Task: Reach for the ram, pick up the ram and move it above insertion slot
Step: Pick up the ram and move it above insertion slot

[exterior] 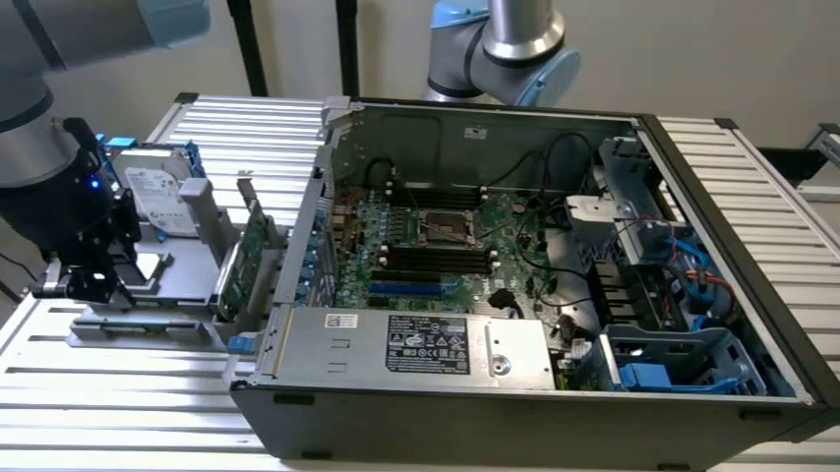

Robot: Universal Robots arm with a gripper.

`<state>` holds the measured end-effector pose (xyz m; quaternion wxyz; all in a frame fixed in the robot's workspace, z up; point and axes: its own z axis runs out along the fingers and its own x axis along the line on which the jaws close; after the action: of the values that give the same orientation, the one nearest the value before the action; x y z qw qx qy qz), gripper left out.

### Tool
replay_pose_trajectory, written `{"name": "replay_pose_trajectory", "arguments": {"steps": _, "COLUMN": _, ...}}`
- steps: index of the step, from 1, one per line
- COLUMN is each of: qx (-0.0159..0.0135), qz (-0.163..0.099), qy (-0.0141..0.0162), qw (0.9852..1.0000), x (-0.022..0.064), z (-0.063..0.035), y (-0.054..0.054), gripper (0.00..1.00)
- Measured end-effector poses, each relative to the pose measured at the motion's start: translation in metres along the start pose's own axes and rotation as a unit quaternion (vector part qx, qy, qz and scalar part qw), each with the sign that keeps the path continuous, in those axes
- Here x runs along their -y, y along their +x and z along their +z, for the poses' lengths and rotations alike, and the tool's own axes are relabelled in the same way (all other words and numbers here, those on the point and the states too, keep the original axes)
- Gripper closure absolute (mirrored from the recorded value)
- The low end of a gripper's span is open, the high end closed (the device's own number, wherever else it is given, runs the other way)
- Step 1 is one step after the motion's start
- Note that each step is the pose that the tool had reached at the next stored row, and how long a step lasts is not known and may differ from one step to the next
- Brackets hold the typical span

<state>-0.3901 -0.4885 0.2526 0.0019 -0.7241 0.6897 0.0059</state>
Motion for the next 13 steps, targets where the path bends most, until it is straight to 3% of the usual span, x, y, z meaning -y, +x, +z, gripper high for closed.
{"name": "replay_pose_trajectory", "arguments": {"steps": 13, "qx": 0.0000, "qz": 0.002, "qy": 0.0000, "qw": 1.0000, "x": -0.0030, "z": 0.0237, "y": 0.004, "gripper": 0.64}}
